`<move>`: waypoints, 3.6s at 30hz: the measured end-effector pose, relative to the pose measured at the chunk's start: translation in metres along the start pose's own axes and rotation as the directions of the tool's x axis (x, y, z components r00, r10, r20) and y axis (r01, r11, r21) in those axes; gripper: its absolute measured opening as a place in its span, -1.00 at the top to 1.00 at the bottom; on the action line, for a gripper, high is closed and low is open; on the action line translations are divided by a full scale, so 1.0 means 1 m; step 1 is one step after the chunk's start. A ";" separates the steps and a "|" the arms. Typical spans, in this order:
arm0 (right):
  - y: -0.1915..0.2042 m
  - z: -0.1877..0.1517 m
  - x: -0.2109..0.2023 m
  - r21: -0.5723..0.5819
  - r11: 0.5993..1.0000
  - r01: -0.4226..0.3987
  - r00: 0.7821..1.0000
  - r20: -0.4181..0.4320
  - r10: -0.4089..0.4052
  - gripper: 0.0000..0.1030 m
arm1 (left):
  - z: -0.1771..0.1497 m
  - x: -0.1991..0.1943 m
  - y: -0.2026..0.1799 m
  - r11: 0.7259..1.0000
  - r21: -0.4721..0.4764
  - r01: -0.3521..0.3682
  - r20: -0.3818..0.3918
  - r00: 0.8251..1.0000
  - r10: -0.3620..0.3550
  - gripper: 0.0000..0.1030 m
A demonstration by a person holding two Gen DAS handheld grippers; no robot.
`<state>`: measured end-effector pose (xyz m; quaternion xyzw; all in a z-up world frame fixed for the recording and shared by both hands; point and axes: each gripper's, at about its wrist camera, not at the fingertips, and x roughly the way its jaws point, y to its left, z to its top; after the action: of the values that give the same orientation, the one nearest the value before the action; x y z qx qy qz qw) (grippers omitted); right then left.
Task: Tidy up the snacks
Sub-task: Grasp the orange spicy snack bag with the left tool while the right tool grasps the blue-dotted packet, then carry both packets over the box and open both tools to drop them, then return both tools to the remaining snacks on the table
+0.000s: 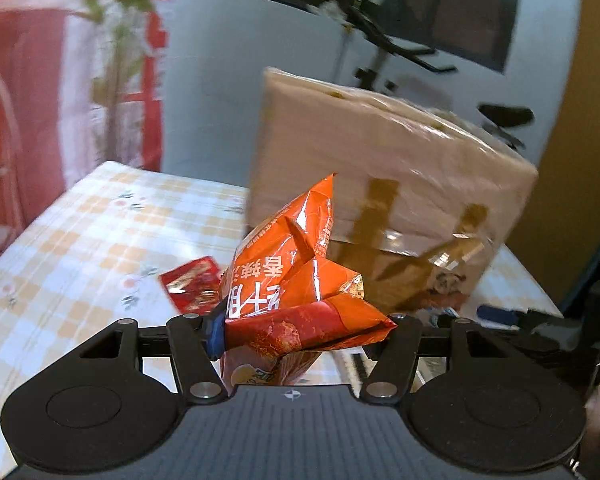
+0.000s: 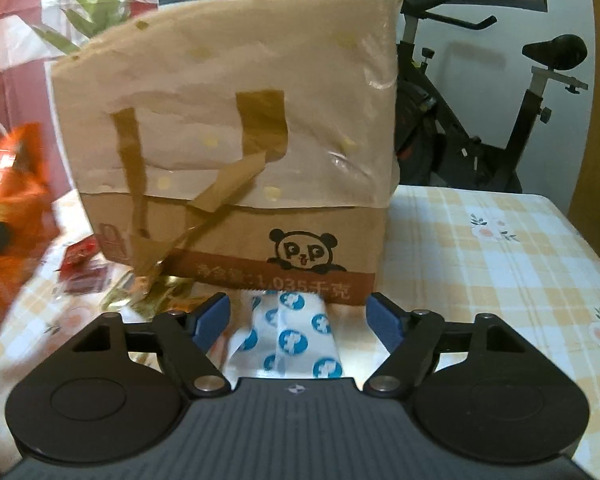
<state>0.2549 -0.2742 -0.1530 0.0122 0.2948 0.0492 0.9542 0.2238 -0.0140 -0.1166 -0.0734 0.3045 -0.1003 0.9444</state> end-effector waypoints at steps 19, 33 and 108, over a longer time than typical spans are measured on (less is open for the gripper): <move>-0.012 -0.030 -0.012 0.081 0.996 -0.038 0.999 -0.004 0.039 0.07 | -0.016 0.000 0.005 0.999 -0.036 0.004 -0.028 1.000 -0.005 -0.24; -0.023 -0.021 -0.065 0.120 0.992 -0.041 0.994 0.101 0.029 0.10 | 0.035 -0.028 -0.009 0.994 0.077 0.080 0.129 0.988 -0.089 -0.24; 0.064 0.022 -0.043 -0.037 0.999 0.007 0.995 0.102 -0.003 -0.29 | 0.056 0.024 0.053 0.999 0.010 0.051 -0.070 0.996 -0.050 -0.49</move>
<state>0.2268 -0.2147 -0.1072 -0.0041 0.2446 0.0515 0.9682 0.2838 0.0365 -0.0963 -0.0721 0.3346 -0.1284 0.9308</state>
